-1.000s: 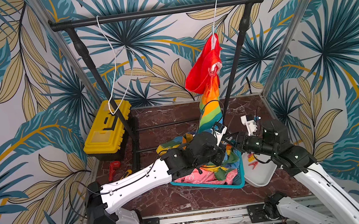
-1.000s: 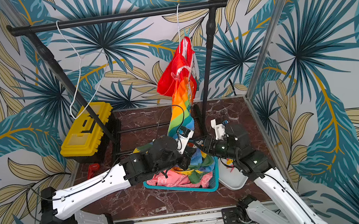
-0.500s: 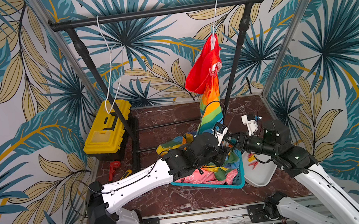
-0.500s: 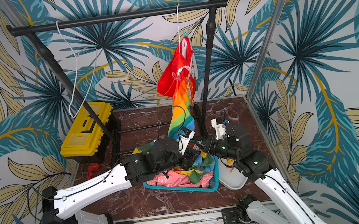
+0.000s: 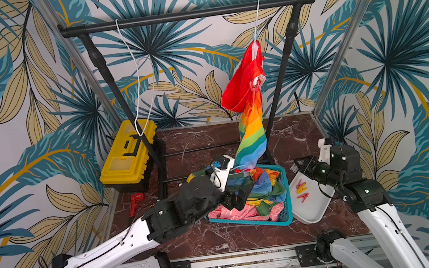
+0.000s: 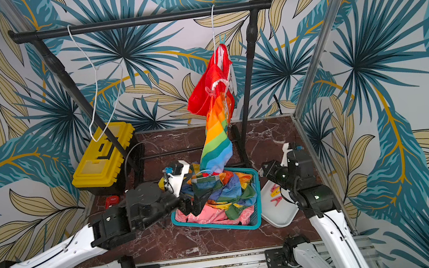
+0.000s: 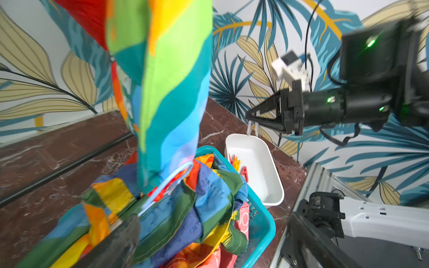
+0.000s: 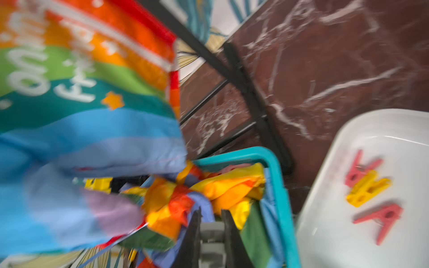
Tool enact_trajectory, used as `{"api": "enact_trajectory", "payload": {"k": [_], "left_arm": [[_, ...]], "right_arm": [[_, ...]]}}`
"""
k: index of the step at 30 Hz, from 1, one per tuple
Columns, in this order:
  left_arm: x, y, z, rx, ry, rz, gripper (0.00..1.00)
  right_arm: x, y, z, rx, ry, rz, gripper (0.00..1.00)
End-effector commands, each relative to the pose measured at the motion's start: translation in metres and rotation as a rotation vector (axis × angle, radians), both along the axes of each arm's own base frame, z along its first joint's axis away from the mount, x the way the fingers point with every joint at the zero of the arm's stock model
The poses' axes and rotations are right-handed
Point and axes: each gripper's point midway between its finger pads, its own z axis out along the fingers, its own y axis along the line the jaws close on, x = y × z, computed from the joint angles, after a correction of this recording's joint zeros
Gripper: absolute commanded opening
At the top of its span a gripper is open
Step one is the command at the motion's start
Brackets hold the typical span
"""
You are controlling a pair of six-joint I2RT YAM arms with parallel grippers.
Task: Remove the clothespins securing jackets to the hanger
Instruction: Place the clothespin in the storage box.
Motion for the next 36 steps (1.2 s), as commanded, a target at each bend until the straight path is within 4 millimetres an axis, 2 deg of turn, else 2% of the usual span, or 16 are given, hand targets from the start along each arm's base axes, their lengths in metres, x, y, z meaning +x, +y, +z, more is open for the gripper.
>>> {"api": "enact_trajectory", "payload": {"k": [1, 4, 6, 8, 9, 14, 15, 17, 19, 22, 24, 27, 29, 32, 36], "left_arm": [[0.004, 0.029, 0.000, -0.034, -0.042, 0.086, 1.00], [0.005, 0.048, -0.005, -0.056, -0.051, 0.132, 1.00], [0.005, 0.054, -0.009, -0.059, -0.047, 0.137, 1.00], [0.005, 0.057, -0.012, -0.064, -0.040, 0.142, 1.00], [0.006, 0.056, -0.013, -0.062, -0.039, 0.140, 1.00], [0.010, 0.050, -0.019, -0.035, -0.029, 0.132, 0.99], [0.011, 0.049, -0.021, -0.029, -0.028, 0.137, 0.99], [0.015, 0.050, -0.023, -0.018, -0.029, 0.148, 1.00], [0.017, 0.052, -0.025, -0.009, -0.030, 0.158, 0.99], [0.030, 0.067, -0.033, 0.018, -0.002, 0.246, 0.99], [0.040, 0.080, -0.042, 0.041, 0.041, 0.298, 0.99], [0.054, 0.099, -0.058, 0.050, 0.119, 0.371, 1.00], [0.059, 0.106, -0.070, 0.055, 0.170, 0.391, 1.00], [0.067, 0.113, -0.086, 0.072, 0.231, 0.432, 0.99], [0.070, 0.112, -0.099, 0.084, 0.268, 0.450, 1.00]], "right_arm": [[-0.016, -0.046, -0.074, -0.039, 0.197, -0.183, 0.02], [-0.019, -0.068, -0.127, 0.008, 0.282, -0.299, 0.02], [-0.023, -0.079, -0.154, 0.018, 0.323, -0.357, 0.03], [-0.026, -0.089, -0.171, 0.017, 0.343, -0.402, 0.07], [-0.023, -0.091, -0.174, 0.015, 0.331, -0.407, 0.13], [-0.022, -0.101, -0.180, -0.034, 0.369, -0.433, 0.64], [-0.023, -0.102, -0.179, -0.039, 0.375, -0.434, 0.72], [-0.023, -0.102, -0.171, -0.051, 0.372, -0.425, 0.81], [-0.019, -0.097, -0.155, -0.060, 0.341, -0.373, 0.79], [-0.007, -0.072, -0.107, -0.164, 0.197, -0.241, 0.67], [-0.003, -0.041, -0.069, -0.274, 0.086, -0.112, 0.58], [-0.006, 0.011, -0.030, -0.331, -0.064, 0.090, 0.51], [-0.013, 0.047, -0.012, -0.359, -0.151, 0.229, 0.47], [-0.022, 0.098, 0.004, -0.414, -0.248, 0.400, 0.47], [-0.033, 0.167, 0.021, -0.443, -0.359, 0.581, 0.58]]}}
